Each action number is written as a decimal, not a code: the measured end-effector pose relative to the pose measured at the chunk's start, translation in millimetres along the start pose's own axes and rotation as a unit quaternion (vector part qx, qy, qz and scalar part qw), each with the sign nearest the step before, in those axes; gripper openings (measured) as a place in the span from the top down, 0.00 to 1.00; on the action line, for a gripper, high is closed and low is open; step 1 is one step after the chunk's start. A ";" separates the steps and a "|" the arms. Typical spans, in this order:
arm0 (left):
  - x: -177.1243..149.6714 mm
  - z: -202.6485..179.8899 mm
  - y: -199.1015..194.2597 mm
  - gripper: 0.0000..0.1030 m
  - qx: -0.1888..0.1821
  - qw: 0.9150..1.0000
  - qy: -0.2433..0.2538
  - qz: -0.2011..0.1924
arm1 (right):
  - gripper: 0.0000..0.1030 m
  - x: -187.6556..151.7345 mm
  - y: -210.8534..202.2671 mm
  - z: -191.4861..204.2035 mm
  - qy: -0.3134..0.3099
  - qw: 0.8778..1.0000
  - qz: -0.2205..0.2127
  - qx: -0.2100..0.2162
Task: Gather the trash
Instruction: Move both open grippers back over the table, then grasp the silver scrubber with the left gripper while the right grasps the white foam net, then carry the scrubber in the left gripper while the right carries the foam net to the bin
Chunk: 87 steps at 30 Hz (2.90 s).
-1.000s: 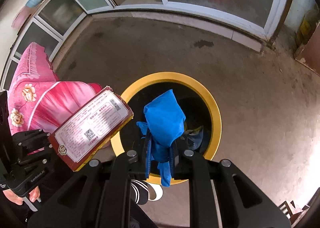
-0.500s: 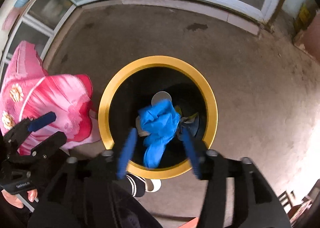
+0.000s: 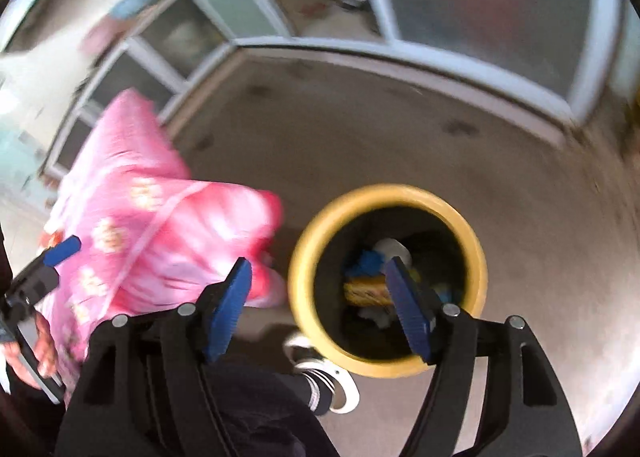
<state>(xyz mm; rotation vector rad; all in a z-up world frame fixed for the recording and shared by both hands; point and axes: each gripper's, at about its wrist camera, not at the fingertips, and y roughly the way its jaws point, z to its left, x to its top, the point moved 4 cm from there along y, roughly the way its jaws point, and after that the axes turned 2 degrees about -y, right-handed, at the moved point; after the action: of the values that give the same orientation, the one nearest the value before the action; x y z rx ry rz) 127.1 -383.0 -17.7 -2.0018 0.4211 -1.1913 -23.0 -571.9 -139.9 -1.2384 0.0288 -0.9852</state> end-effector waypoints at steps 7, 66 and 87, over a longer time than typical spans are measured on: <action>-34.3 106.2 -155.5 0.08 0.136 0.980 -0.085 -0.115 | 0.24 33.2 4.6 133.1 -0.110 0.987 -0.007 0.113; -102.1 423.1 -252.8 0.95 0.203 0.917 -0.302 -0.163 | 0.99 129.5 282.7 650.8 -0.325 0.925 0.130 0.151; -92.3 314.3 -267.0 0.95 0.169 0.929 -0.256 -0.208 | 0.99 126.8 86.8 504.1 -0.291 0.939 0.000 0.184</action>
<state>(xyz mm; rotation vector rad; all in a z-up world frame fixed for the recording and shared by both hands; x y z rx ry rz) 323.2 -12.7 37.1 -2.0401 -0.4621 -0.8470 364.4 -265.0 43.1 -1.1339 -0.5937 -0.5561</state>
